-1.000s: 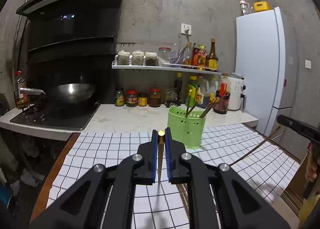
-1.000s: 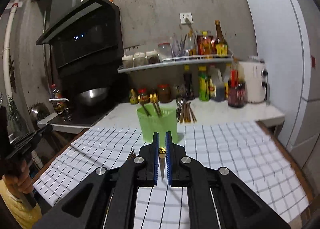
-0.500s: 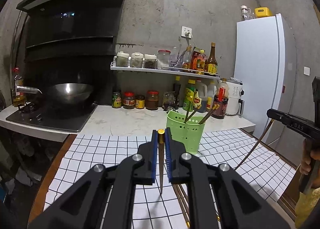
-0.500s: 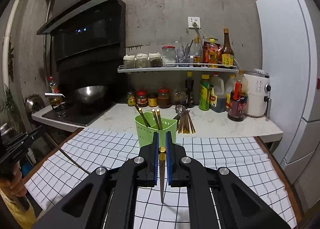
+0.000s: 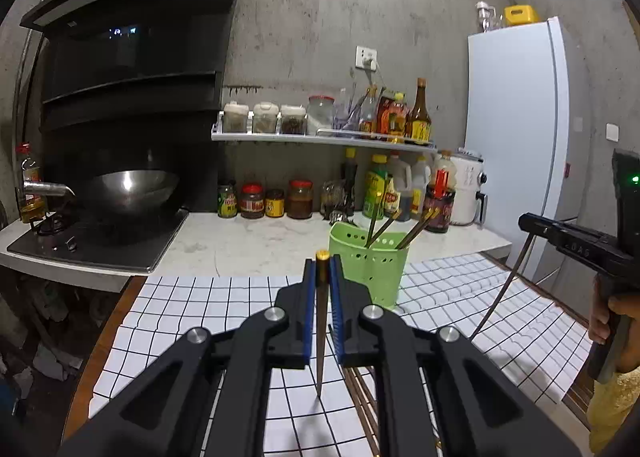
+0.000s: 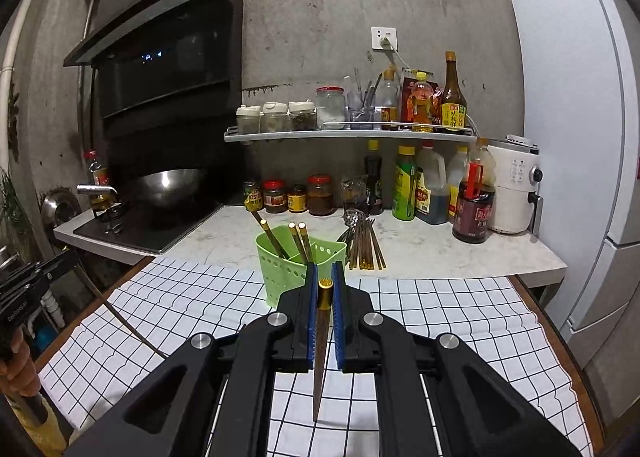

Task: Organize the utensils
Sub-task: 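Lower the chopsticks into the green holder and open both grippers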

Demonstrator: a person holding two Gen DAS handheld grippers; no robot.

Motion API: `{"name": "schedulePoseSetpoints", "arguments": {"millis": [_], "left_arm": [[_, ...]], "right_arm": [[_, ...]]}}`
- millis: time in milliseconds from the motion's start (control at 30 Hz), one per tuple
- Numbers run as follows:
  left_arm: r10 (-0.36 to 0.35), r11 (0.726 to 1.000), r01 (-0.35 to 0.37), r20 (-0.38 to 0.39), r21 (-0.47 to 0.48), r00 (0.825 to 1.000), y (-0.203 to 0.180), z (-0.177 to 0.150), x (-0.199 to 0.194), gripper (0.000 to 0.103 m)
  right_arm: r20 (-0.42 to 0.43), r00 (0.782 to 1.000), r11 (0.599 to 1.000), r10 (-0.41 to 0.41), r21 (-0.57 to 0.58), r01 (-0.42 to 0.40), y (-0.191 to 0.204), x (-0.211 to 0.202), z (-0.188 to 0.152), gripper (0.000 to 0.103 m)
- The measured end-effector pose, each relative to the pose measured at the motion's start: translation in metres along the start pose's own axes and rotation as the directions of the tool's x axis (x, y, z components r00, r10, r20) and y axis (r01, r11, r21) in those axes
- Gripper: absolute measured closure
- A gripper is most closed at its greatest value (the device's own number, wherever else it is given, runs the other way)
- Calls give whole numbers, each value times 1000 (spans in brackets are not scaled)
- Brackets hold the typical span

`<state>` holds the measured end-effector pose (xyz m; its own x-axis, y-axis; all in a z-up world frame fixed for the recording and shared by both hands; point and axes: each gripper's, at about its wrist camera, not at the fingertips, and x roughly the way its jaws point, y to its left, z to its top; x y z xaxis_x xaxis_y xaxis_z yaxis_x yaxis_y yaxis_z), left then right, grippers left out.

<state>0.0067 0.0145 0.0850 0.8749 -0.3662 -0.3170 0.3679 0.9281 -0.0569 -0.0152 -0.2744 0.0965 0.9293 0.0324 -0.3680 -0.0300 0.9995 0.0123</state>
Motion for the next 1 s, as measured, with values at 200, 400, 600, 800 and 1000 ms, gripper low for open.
{"name": "schedulePoseSetpoints", "arguments": {"millis": [200, 400, 600, 800, 1000], "left_arm": [[7, 1000, -9, -121, -12, 993, 4, -17, 32, 96], [15, 1000, -15, -169, 0, 985, 3, -32, 42, 97], [10, 1000, -8, -140, 14, 990, -1, -28, 35, 97], [14, 1000, -14, -83, 3, 996, 0, -6, 47, 97], [-4, 1000, 6, 59, -28, 998, 1, 57, 76, 97]], "right_arm": [[-19, 1000, 1000, -9, -1, 9, 0, 7, -7, 95], [-89, 996, 1000, -4, 8, 5, 0, 25, -28, 95], [-61, 998, 1000, -4, -2, 4, 0, 15, -30, 96], [-8, 1000, 1000, -23, 14, 23, -17, 24, -9, 96], [135, 990, 999, -41, 14, 39, -23, 45, 41, 96]]}}
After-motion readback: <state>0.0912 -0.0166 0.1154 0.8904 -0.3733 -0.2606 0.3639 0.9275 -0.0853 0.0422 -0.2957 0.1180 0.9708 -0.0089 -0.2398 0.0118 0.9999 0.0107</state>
